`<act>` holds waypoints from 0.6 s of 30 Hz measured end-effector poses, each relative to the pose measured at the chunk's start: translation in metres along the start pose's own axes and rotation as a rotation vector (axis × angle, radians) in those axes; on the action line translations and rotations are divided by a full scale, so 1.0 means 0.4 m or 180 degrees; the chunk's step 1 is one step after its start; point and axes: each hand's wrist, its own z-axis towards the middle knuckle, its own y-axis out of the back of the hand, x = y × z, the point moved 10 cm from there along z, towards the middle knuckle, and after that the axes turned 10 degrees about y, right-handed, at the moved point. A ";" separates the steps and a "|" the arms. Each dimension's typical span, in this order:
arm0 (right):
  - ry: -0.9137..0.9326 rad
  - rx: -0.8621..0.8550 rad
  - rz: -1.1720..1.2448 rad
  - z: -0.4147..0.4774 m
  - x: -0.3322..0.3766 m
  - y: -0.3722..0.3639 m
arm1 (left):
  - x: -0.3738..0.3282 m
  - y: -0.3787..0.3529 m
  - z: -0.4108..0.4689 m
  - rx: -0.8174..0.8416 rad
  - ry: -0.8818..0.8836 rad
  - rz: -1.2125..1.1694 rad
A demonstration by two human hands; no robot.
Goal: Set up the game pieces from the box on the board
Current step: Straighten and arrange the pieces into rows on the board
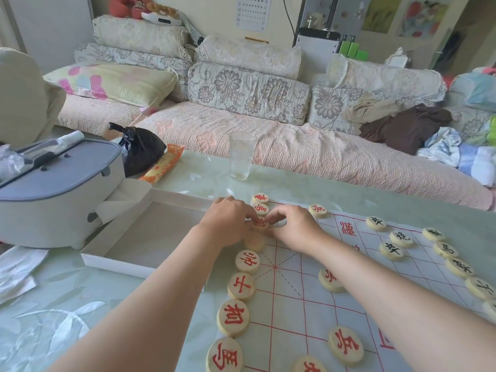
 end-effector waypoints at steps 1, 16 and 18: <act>0.0009 0.0005 0.0015 -0.002 0.004 0.001 | -0.003 0.001 0.001 -0.0017 -0.0012 0.0009; -0.0022 -0.0294 -0.0059 0.023 0.003 0.031 | 0.035 0.019 0.026 -0.0207 0.0321 -0.0301; -0.0066 -0.0393 -0.0257 0.039 -0.003 0.051 | 0.038 0.021 0.038 -0.0229 0.0386 -0.0298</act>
